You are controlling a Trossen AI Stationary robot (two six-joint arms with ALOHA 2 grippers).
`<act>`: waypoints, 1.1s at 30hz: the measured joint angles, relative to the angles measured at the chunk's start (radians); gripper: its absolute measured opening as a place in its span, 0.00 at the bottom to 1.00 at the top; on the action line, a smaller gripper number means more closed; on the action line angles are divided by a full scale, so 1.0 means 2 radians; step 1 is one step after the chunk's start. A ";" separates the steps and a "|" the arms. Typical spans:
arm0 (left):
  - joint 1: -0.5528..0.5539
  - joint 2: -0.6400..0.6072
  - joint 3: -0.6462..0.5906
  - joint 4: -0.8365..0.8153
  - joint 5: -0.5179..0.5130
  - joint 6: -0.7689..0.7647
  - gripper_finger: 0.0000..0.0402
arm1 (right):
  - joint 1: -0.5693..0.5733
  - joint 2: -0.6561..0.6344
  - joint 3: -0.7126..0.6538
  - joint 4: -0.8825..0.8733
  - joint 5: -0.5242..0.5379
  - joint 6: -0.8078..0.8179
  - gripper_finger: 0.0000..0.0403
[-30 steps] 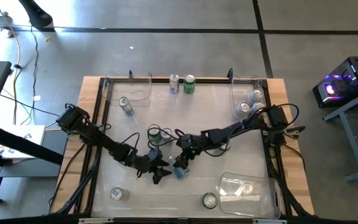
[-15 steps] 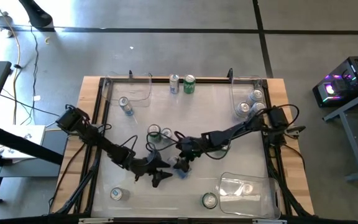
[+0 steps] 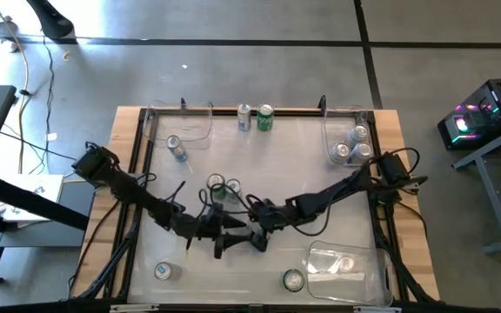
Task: Sort soda cans
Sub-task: Put the blue white soda can into the top right transparent bin, then put the blue soda can into the top right transparent bin
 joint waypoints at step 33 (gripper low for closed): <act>-0.115 -0.218 0.060 -0.630 0.072 -0.100 0.63 | 0.025 -0.020 0.002 0.084 0.101 -0.191 0.75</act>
